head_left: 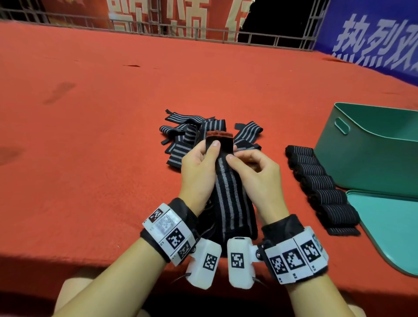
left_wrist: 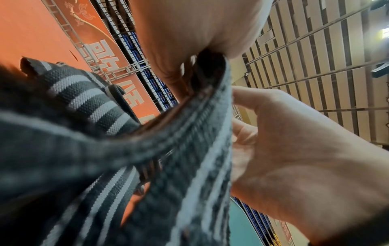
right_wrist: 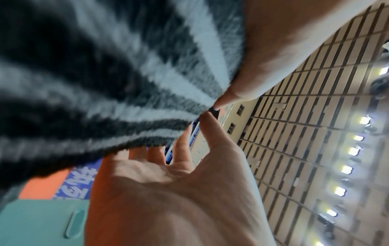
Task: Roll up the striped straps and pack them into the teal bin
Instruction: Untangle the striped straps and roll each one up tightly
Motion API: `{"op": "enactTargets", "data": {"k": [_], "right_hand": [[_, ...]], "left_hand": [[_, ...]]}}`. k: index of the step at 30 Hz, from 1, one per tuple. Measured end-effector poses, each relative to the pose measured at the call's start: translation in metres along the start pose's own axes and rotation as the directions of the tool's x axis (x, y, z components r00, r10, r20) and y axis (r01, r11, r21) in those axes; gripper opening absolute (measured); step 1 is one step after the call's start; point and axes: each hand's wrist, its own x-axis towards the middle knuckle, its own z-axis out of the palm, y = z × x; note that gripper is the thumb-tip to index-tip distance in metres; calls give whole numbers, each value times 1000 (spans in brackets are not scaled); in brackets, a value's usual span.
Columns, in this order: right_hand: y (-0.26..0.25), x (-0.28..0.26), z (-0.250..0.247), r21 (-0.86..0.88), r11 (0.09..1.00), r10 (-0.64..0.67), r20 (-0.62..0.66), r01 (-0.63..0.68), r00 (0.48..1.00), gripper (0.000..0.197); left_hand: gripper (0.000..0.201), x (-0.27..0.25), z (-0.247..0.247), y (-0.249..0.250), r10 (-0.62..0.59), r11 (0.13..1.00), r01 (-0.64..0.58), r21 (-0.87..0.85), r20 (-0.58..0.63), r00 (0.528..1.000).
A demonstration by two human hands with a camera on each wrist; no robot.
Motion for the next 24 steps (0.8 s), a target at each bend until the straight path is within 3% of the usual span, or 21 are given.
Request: {"op": "enactTargets", "data": {"k": [3,5,7,9,13,15,18,24], "right_hand": [[-8,13,-10,-25,995,-93,16,93,996,21],[-17,20,-13,18,994,-110,139,109,984,14],[-21,26,-14,46,993,-115,176,108,978,11],[-22,30,-14,95,990,-121,152,107,981,10],[-29,36,-7,202,977,-100,131,72,986,10],[-35,41,-1,207,973,-119,73,102,990,8],[-44,46,9,259,956,-134,-22,135,991,7],[-49,46,24,447,895,18,-44,4,999,8]], "left_hand": [[22,0,0,3,33,998,-34,49,27,999],[21,1,1,4,51,994,-54,99,39,998],[22,1,2,5,26,994,-33,108,64,998],[21,3,2,9,27,988,-40,146,93,995],[17,9,0,20,151,951,-164,264,68,986],[24,9,1,25,178,940,-195,279,88,980],[32,0,5,28,121,908,-192,373,206,971],[29,0,4,32,2,927,-117,355,308,952]]}}
